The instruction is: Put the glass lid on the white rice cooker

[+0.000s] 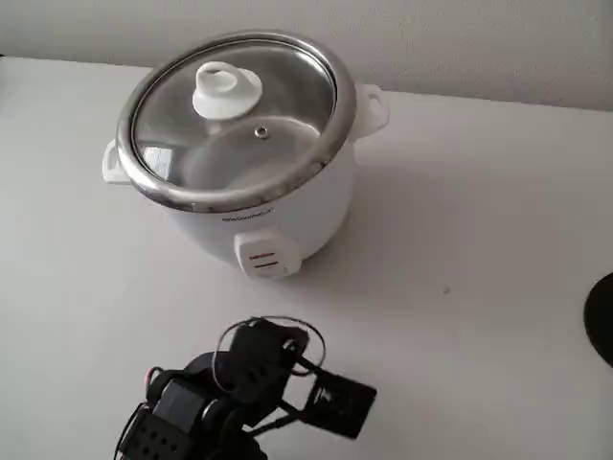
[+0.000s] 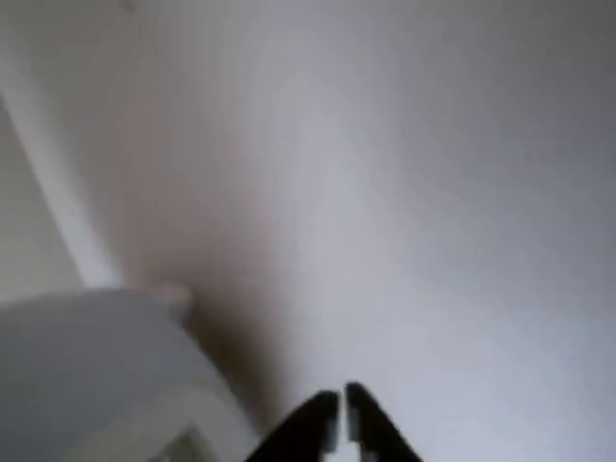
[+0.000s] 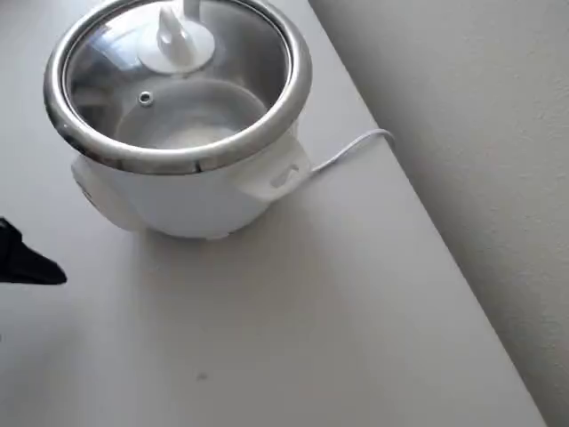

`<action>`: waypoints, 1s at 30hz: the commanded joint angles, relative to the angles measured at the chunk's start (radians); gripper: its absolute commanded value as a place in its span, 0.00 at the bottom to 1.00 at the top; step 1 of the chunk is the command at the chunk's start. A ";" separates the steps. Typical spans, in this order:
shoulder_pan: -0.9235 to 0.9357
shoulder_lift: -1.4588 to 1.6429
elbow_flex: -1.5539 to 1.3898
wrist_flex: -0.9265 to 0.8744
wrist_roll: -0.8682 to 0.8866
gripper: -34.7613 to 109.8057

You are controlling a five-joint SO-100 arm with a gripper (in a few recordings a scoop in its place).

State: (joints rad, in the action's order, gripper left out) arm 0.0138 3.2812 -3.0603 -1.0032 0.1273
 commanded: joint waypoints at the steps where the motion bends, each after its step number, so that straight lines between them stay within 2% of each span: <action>1: -0.109 0.009 0.006 0.028 -0.120 0.24; 6: -0.187 0.009 0.006 0.028 -0.212 0.24; 30: -0.183 0.009 0.006 0.028 -0.207 0.24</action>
State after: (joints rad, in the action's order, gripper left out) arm -0.1626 3.2812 -3.0603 -1.0032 -0.0690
